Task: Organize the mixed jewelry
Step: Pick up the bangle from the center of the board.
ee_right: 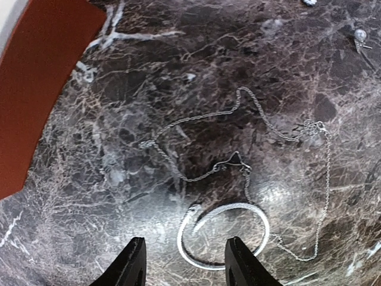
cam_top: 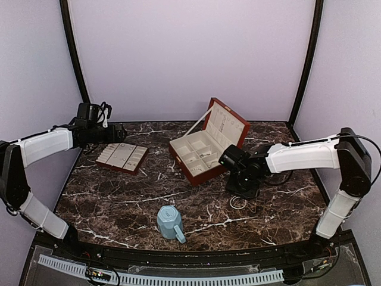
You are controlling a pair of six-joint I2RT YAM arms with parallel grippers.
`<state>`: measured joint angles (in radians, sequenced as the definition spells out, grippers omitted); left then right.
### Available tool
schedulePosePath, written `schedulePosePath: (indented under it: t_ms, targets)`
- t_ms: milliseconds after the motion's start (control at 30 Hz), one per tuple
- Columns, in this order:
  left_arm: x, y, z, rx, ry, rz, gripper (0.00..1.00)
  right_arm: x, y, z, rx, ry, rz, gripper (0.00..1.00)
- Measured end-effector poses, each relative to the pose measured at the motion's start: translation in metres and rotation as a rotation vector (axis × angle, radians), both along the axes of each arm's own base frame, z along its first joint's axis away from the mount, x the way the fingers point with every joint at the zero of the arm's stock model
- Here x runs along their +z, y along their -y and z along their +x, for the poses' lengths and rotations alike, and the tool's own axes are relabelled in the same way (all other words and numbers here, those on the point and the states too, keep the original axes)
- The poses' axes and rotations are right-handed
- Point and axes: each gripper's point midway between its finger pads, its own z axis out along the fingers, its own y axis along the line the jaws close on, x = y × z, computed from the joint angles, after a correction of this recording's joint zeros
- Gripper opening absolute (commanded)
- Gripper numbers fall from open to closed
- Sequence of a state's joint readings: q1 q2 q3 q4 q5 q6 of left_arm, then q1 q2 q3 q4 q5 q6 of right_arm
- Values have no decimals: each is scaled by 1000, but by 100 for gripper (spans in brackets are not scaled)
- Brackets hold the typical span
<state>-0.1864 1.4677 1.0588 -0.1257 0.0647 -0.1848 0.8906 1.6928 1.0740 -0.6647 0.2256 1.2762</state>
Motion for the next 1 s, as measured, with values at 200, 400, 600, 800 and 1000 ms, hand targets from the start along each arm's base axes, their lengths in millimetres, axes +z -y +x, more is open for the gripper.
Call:
schedulePosePath:
  t_ms: [200,400,600,800,1000]
  targets:
    - [7,-1,-6,-2,40,-4,94,-11,3,-2,-7,-31,-35,41]
    - [33,-1,-7,-5,118,-18,94,-18,0,-1,9,-45,-54,39]
    - [34,-1,-7,-6,126,-17,94,-23,-8,5,42,-54,-66,37]
    - [33,-1,-8,-7,124,-17,94,-24,-10,5,58,-59,-67,34]
    - [32,-1,-8,-9,126,-19,94,-25,-11,4,67,-66,-65,30]
